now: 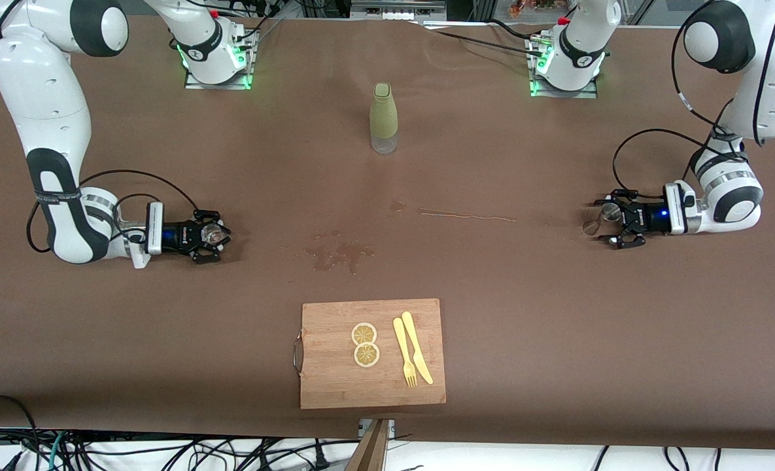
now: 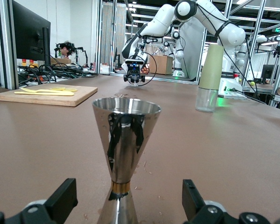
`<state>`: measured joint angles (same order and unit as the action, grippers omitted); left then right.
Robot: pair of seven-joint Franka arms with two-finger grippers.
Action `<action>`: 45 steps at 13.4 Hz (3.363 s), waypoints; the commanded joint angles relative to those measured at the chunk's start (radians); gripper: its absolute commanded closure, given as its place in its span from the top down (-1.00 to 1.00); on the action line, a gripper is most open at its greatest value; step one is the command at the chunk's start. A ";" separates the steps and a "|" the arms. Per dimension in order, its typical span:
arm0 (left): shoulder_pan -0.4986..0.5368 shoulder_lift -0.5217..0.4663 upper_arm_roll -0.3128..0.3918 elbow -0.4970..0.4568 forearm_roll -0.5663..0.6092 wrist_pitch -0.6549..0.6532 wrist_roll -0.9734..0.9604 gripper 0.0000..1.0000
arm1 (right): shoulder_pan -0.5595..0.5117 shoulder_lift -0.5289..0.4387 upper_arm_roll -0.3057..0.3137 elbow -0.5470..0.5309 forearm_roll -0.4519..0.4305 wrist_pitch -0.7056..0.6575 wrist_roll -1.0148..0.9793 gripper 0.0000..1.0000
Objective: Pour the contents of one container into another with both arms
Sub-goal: 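Lift the beaker with the right gripper and carry it toward the table middle, then carry the jigger with the left gripper toward the beaker held by the right gripper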
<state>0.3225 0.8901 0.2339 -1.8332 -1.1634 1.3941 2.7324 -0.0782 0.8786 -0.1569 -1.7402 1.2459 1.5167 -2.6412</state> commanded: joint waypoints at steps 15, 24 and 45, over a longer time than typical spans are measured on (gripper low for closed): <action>-0.016 0.006 0.019 -0.017 -0.016 -0.038 0.119 0.49 | 0.213 -0.388 -0.006 -0.078 0.017 0.206 0.380 -0.61; -0.016 0.007 0.027 -0.014 -0.001 -0.040 0.122 -0.18 | 0.354 -0.441 -0.010 -0.082 0.009 0.404 0.572 -0.61; -0.208 -0.042 -0.074 0.012 -0.203 0.022 0.047 -1.00 | 0.350 -0.406 -0.030 -0.073 0.018 0.415 0.572 -0.61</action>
<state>0.1959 0.8752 0.1538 -1.7996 -1.2995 1.3868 2.7272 0.2665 0.4865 -0.1857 -1.7986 1.2500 1.9252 -2.0714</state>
